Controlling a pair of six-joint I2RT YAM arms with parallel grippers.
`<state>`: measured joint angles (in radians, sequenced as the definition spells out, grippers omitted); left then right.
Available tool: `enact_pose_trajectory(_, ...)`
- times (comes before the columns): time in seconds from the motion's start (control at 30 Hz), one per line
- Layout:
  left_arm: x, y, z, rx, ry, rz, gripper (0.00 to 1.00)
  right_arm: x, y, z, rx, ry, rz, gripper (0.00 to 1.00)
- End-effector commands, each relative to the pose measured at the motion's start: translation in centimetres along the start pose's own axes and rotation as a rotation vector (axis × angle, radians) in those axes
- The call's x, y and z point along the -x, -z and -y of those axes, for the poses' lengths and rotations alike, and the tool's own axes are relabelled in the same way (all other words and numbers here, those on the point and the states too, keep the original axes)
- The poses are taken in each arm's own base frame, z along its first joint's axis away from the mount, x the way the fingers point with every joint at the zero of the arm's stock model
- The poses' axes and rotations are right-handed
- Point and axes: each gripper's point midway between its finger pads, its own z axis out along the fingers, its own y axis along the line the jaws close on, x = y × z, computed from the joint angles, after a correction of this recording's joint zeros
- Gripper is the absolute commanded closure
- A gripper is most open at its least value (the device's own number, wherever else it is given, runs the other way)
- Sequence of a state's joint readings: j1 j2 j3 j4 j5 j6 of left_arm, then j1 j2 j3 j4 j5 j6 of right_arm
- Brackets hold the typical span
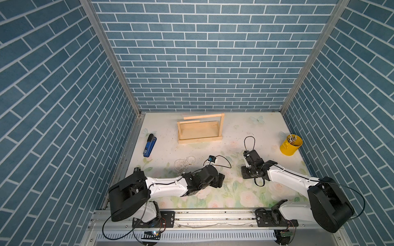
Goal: Hang the necklace on the jewelry display stand
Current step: Pick up the necklace from the center of the board.
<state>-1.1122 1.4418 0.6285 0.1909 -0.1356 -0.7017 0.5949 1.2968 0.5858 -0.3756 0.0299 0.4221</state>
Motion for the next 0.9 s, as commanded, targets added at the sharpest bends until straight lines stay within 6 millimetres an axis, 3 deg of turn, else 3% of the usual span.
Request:
enact_pose_trajectory(0.0, 0.9, 1.0, -0.7, 0.031, -0.028, 0.035, 0.19, 1.1, 2.0, -0.9, -0.015, 0.027, 0.015, 1.0)
enact_pose_trajectory(0.3, 4.7, 3.5, -1.3, 0.021, -0.074, 0.139, 0.17, 3.2, 6.1, -4.9, 0.029, 0.135, 0.03, 1.0)
enact_pose_trajectory(0.63, 7.9, 6.7, 0.2, -0.084, -0.222, 0.338, 0.18, 6.1, 12.2, -7.3, 0.082, 0.18, 0.109, 1.0)
enact_pose_trajectory(0.77, 8.0, 6.6, 2.0, -0.198, -0.243, 0.384, 0.31, 6.3, 12.1, -7.3, 0.089, 0.174, 0.122, 1.0)
enact_pose_trajectory(0.87, 8.0, 5.4, 2.7, -0.242, -0.198, 0.401, 0.48, 6.1, 11.4, -7.4, 0.096, 0.157, 0.126, 1.0)
